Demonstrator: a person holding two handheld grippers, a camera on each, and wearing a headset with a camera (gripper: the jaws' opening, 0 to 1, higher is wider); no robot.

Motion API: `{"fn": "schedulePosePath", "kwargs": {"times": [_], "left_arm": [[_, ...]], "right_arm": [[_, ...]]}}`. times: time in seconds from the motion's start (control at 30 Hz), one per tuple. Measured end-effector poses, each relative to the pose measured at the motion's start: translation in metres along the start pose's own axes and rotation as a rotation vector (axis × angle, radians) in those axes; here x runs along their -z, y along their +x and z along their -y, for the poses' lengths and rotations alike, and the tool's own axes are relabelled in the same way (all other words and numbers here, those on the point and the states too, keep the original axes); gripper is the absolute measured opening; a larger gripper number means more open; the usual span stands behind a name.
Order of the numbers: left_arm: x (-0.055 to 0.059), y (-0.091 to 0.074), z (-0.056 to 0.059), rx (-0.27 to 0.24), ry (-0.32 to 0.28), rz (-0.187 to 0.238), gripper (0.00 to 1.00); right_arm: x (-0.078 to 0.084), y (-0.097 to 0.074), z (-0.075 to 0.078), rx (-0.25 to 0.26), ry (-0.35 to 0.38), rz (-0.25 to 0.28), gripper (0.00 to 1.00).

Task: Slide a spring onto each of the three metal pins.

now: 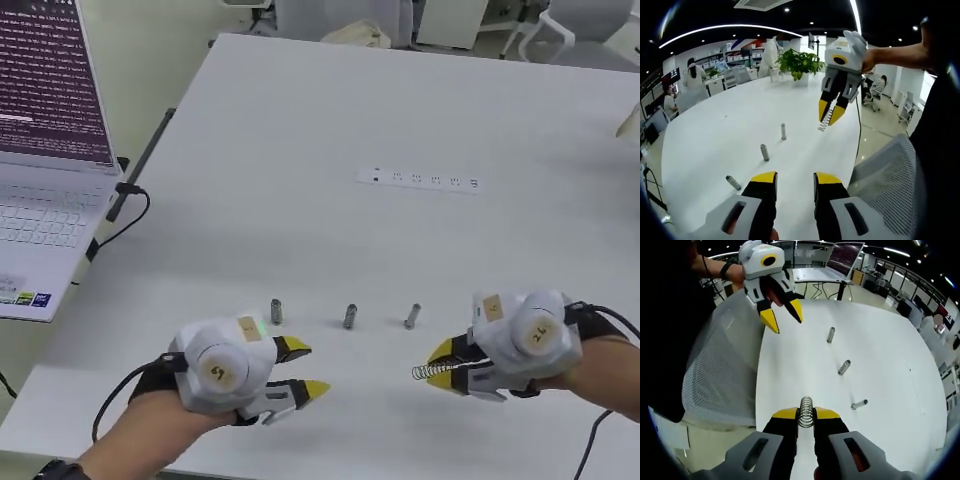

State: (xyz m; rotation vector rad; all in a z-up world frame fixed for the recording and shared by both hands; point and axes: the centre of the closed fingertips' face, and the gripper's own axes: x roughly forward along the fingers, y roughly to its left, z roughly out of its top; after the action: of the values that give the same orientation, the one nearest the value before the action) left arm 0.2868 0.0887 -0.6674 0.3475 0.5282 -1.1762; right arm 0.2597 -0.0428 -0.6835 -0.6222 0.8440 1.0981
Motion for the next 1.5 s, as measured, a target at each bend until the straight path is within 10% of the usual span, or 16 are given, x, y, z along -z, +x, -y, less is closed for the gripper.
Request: {"fn": "schedulePosePath", "kwargs": {"times": [0.5,1.5], "left_arm": [[0.014,-0.028,-0.029,-0.117,-0.085,0.016,0.30],[0.042,-0.056,-0.042,-0.175,-0.139,0.012,0.42]], "right_arm": [[0.014,-0.004,0.019,0.017,0.018,-0.050,0.09],[0.028,-0.005,0.054,0.023,0.058,-0.143,0.09]]}}
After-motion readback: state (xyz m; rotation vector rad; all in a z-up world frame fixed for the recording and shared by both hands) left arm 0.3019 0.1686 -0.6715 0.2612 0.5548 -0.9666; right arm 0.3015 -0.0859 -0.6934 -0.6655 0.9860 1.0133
